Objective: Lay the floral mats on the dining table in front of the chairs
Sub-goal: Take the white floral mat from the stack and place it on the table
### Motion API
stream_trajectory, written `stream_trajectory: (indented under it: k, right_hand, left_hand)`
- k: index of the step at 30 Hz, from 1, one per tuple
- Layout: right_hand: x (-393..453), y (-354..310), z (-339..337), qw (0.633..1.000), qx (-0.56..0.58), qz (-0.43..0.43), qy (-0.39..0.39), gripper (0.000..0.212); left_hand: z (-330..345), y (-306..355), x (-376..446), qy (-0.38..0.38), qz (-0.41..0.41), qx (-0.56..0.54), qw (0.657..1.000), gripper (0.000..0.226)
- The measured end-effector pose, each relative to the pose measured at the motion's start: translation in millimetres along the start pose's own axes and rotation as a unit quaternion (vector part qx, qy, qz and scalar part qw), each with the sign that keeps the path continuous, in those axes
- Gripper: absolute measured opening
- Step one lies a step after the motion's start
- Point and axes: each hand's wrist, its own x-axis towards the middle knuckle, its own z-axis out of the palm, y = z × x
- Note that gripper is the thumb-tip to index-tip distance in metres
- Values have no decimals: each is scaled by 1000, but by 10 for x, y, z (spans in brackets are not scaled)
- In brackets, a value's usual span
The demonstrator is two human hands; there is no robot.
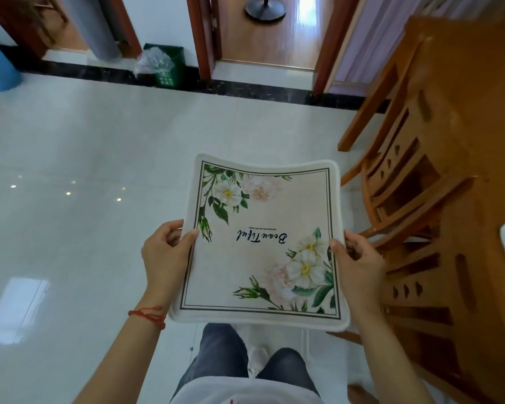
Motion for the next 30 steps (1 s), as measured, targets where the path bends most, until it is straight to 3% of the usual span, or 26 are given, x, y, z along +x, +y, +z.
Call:
stream_trajectory:
  k: [13,30]
  right_hand:
    - [1240,-674,707,997,33,13,68,14]
    - [3155,-1003,563,993,18,-9,114,22]
  left_hand:
    - [632,802,1695,-70,32,8,997,19]
    - [2107,1847,2734,-107,68,8,992,16]
